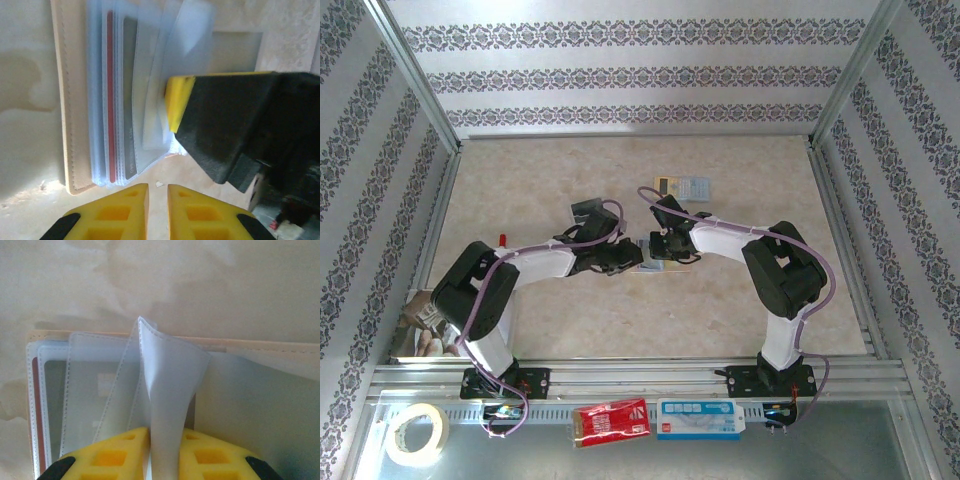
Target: Take the credit cards out of the card holder
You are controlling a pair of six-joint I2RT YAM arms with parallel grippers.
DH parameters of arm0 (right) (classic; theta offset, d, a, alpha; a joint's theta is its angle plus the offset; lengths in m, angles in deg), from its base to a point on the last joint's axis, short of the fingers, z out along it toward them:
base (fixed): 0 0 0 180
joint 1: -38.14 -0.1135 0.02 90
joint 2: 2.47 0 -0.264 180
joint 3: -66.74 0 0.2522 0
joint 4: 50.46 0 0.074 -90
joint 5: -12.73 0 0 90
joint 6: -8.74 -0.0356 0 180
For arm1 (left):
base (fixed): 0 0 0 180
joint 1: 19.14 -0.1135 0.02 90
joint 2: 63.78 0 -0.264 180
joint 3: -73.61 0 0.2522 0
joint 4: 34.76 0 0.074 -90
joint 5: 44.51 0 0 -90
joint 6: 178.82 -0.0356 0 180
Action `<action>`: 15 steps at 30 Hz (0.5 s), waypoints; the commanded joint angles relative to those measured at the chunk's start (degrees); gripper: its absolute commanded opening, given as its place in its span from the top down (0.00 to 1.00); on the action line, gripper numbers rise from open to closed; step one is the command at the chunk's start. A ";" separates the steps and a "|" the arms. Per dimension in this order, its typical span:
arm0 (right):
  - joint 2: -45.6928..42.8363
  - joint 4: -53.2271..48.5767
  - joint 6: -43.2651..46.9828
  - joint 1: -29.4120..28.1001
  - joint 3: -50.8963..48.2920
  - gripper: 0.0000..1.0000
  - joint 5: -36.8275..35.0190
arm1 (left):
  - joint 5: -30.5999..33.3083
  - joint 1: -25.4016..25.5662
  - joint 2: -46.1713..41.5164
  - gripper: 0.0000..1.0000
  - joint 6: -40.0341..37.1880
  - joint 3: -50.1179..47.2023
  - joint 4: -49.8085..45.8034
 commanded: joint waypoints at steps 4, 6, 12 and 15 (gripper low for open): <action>2.45 -2.17 -1.14 0.17 -2.67 0.79 1.42 | 3.06 1.30 1.51 0.87 2.85 0.81 1.71; 2.38 -2.09 -1.10 0.21 -2.66 0.78 1.53 | 4.18 1.41 0.74 0.89 3.11 0.21 2.49; 2.20 -1.73 -1.23 0.16 -2.66 0.78 1.57 | 5.56 1.38 1.61 0.90 2.60 1.00 1.89; 2.11 -1.73 -1.25 0.17 -2.61 0.78 1.70 | 4.85 1.38 3.02 0.90 2.98 1.50 2.55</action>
